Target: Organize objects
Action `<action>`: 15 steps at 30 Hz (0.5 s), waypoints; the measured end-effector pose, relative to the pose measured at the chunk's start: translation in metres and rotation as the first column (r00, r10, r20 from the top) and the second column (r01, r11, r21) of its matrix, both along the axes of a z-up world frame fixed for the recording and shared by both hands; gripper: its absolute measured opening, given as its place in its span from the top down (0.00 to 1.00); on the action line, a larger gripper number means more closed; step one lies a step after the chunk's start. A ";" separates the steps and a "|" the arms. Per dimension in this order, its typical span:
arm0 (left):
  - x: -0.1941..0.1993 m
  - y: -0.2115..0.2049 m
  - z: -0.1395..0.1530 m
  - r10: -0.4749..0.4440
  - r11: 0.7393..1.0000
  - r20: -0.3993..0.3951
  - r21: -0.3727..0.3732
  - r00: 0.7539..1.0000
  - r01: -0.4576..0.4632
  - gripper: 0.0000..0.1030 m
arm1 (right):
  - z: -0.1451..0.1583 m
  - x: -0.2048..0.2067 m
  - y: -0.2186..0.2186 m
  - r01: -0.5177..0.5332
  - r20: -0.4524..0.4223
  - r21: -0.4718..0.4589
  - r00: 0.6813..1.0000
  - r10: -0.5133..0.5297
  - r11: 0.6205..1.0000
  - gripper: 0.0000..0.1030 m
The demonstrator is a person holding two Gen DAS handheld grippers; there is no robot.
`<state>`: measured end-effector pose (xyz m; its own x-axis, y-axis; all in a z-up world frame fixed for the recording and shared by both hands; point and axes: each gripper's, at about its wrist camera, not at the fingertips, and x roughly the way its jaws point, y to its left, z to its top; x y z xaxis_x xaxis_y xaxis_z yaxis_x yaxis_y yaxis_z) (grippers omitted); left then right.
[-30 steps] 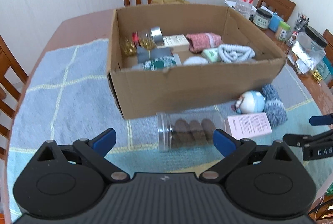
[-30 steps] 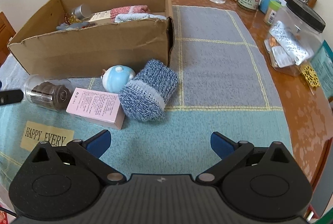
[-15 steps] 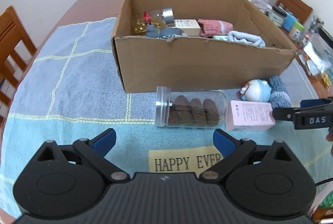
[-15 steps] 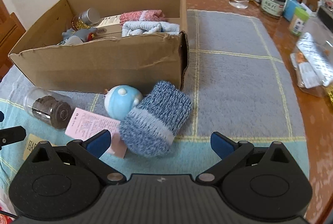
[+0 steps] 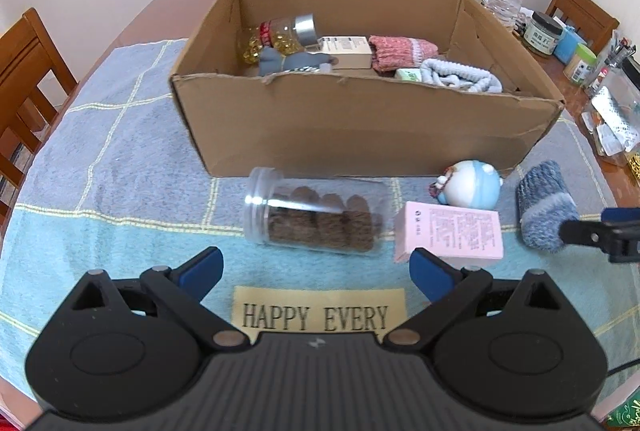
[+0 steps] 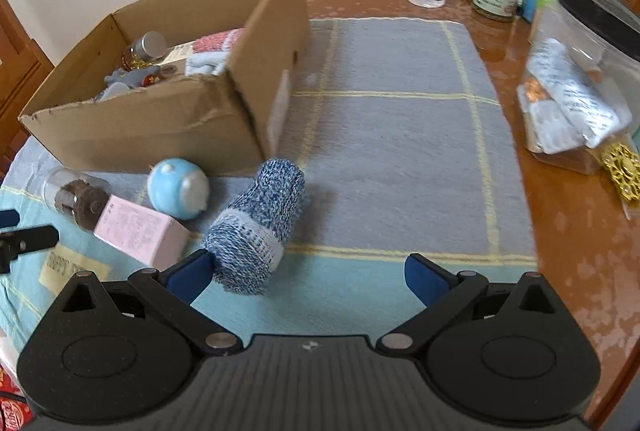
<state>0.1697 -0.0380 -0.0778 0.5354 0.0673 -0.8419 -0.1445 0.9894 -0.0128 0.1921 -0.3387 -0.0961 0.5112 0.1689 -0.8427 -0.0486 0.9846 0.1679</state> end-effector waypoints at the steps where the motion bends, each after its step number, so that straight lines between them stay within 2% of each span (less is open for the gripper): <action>1: 0.001 -0.002 0.000 0.001 1.000 0.000 0.000 1.000 -0.001 0.04 | -0.001 -0.001 -0.004 -0.007 -0.003 -0.004 1.000 0.007 1.000 0.00; 9: 0.001 -0.016 -0.005 0.009 1.000 -0.008 -0.001 1.000 -0.009 0.04 | -0.017 -0.010 -0.011 -0.114 -0.017 -0.032 0.993 0.114 0.993 0.00; 15: 0.000 -0.018 -0.016 0.011 1.000 0.000 0.021 1.000 -0.011 0.04 | -0.033 -0.008 0.008 -0.190 0.000 -0.135 0.981 0.192 0.972 0.00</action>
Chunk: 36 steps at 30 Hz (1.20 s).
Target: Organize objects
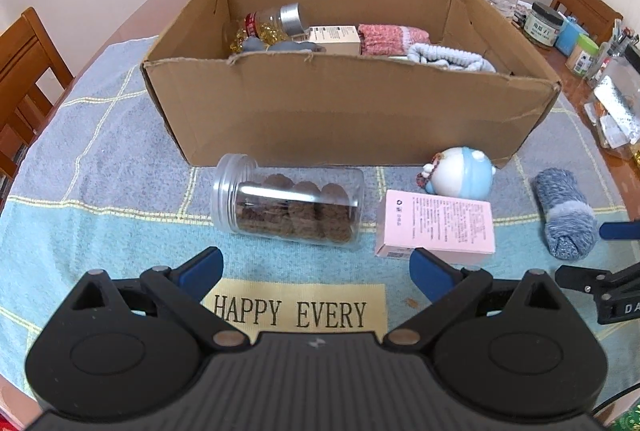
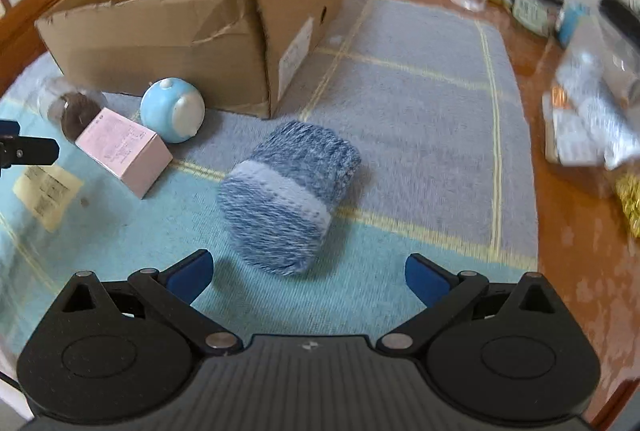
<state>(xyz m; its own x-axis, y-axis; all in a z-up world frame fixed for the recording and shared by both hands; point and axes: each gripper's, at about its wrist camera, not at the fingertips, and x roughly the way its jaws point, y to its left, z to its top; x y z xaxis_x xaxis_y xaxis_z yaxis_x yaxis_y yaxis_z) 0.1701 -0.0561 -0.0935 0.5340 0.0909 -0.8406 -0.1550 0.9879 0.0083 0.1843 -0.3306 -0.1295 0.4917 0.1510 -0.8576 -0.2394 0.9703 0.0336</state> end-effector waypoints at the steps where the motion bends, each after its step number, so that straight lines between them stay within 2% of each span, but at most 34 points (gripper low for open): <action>1: 0.000 0.000 -0.003 -0.001 1.000 -0.001 0.005 1.000 0.001 0.04 | -0.001 0.001 0.003 -0.014 0.007 -0.021 1.000 0.014 1.000 0.00; 10: 0.002 0.013 -0.034 -0.012 1.000 -0.064 0.018 0.998 0.013 0.02 | -0.003 0.006 0.008 -0.065 0.017 -0.036 0.998 0.066 0.997 0.00; 13: 0.001 0.026 -0.037 -0.008 1.000 -0.047 -0.011 0.999 0.008 0.01 | -0.004 0.003 0.008 -0.065 0.027 -0.035 0.997 0.066 0.997 0.00; 26: 0.023 0.026 -0.034 -0.058 0.998 0.013 0.001 0.998 0.058 0.00 | -0.004 0.002 0.012 -0.019 0.040 -0.034 0.999 0.021 0.999 0.00; 36: 0.037 0.030 -0.032 0.005 1.000 0.014 0.002 1.000 -0.005 0.00 | -0.005 0.003 0.013 -0.016 0.047 -0.033 0.999 0.018 0.999 0.00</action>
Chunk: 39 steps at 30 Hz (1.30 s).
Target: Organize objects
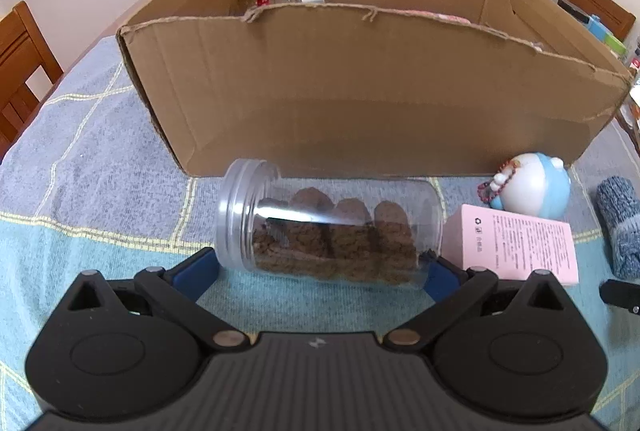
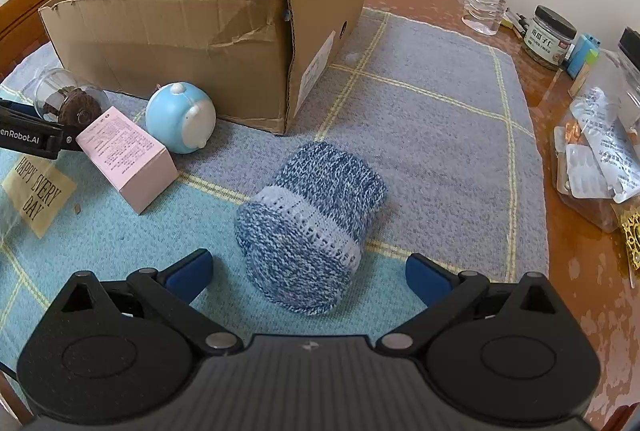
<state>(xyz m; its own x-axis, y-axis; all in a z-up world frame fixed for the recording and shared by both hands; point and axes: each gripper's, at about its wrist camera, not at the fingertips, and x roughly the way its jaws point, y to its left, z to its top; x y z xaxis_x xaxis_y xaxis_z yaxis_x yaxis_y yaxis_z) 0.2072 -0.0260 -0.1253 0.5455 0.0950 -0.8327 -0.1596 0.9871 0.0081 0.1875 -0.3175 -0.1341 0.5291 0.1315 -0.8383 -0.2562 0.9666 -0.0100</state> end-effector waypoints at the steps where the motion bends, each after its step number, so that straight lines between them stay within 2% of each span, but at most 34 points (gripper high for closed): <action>1: 0.000 0.000 0.001 0.000 1.000 0.002 0.005 1.000 0.000 0.00 | 0.000 0.001 0.000 0.000 0.001 0.000 1.000 0.000 1.000 0.00; 6: 0.001 -0.009 0.010 -0.004 0.998 0.035 0.058 0.999 0.002 0.01 | -0.001 0.004 0.001 -0.008 0.014 0.003 1.000 0.008 1.000 0.00; 16: 0.011 -0.012 0.016 0.005 1.000 0.042 0.015 0.999 -0.006 0.01 | 0.001 0.019 0.007 -0.014 -0.016 0.001 1.000 0.014 1.000 0.00; 19: 0.009 -0.012 0.018 -0.001 1.000 0.044 0.013 0.999 0.001 0.01 | 0.004 0.019 0.008 -0.024 -0.015 0.002 1.000 0.024 1.000 0.06; 21: 0.008 -0.010 0.020 0.001 1.000 0.048 0.007 0.999 -0.001 0.01 | 0.007 0.019 0.009 -0.026 -0.017 0.003 1.000 0.026 1.000 0.15; 27: 0.011 -0.010 0.021 -0.010 1.000 0.048 0.030 0.999 0.008 0.03 | 0.012 0.022 0.006 -0.008 -0.038 0.008 0.999 0.009 1.000 0.33; 29: 0.010 -0.010 0.022 -0.021 0.999 0.052 0.027 0.998 0.019 0.11 | 0.014 0.024 0.003 0.004 -0.048 0.019 0.999 -0.003 1.000 0.35; 39: 0.006 -0.003 0.033 -0.095 0.995 0.033 -0.006 0.995 0.095 0.10 | 0.035 0.026 -0.002 -0.001 -0.061 0.030 0.998 0.002 1.000 0.38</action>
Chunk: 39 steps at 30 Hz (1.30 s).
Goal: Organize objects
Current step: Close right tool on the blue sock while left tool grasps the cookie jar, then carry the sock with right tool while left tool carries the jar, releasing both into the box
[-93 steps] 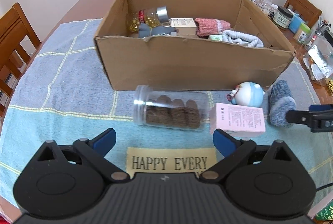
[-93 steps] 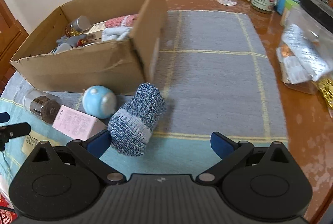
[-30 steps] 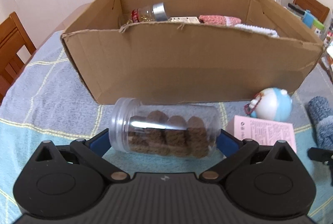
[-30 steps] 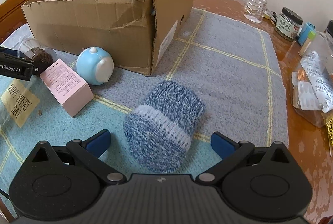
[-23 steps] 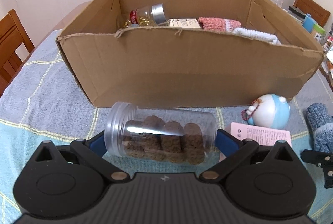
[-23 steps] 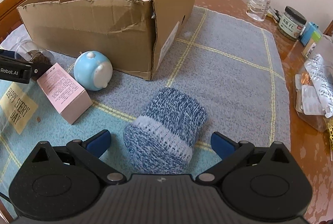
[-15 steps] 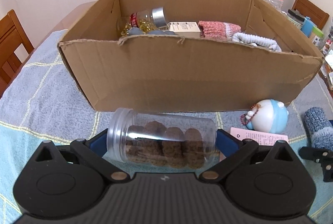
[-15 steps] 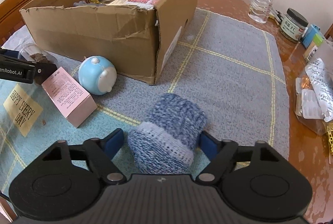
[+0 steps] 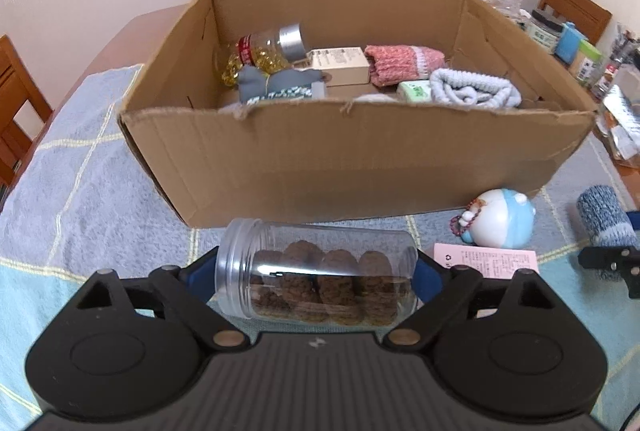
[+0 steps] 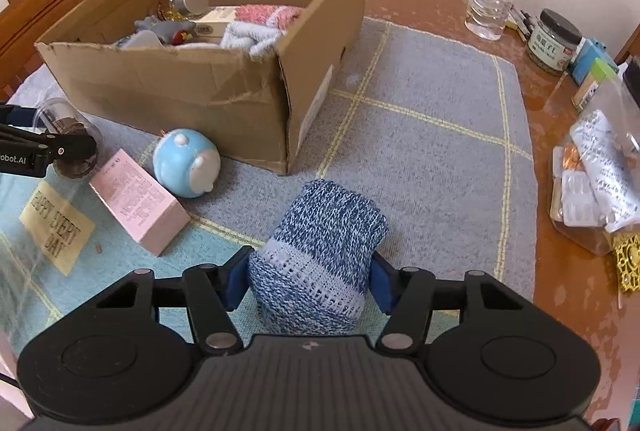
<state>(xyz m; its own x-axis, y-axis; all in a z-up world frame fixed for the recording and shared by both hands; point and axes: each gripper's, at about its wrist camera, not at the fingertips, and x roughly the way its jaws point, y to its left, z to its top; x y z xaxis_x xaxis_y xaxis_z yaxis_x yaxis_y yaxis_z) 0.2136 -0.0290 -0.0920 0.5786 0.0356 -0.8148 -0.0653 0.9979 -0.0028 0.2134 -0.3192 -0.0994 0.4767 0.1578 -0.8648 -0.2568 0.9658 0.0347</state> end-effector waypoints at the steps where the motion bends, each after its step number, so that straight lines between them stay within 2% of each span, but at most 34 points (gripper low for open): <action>1: -0.001 0.000 0.002 -0.019 1.000 -0.002 0.001 1.000 0.019 0.10 | 0.004 0.000 0.000 -0.001 0.004 -0.005 1.000 0.001 1.000 0.38; 6: -0.007 0.001 0.023 -0.109 0.994 -0.023 0.001 0.994 0.109 0.10 | 0.028 -0.002 0.001 -0.032 0.014 0.005 0.999 0.032 0.999 0.38; 12: -0.010 -0.001 0.067 -0.224 0.975 -0.015 -0.010 0.975 0.224 0.10 | 0.067 0.000 0.010 -0.100 0.057 0.012 0.993 0.099 0.995 0.38; 15: -0.001 -0.001 0.090 -0.252 0.967 0.010 -0.022 0.968 0.252 0.10 | 0.084 0.003 0.018 -0.137 0.088 0.014 0.987 0.136 0.990 0.38; 20: 0.025 -0.004 0.112 -0.258 0.965 0.060 -0.019 0.964 0.260 0.10 | 0.104 0.011 0.034 -0.179 0.141 0.007 0.974 0.176 0.984 0.38; 27: 0.077 -0.008 0.119 -0.258 0.966 0.122 0.001 0.959 0.259 0.10 | 0.115 0.024 0.049 -0.181 0.169 0.014 0.970 0.176 0.983 0.38; 31: 0.096 -0.005 0.115 -0.220 0.975 0.136 0.022 0.966 0.219 0.02 | 0.116 0.031 0.052 -0.179 0.172 0.005 0.969 0.175 0.984 0.37; 39: 0.093 0.016 0.107 -0.179 0.983 0.130 -0.010 0.975 0.181 0.01 | 0.116 0.043 0.052 -0.171 0.166 -0.004 0.972 0.169 0.985 0.37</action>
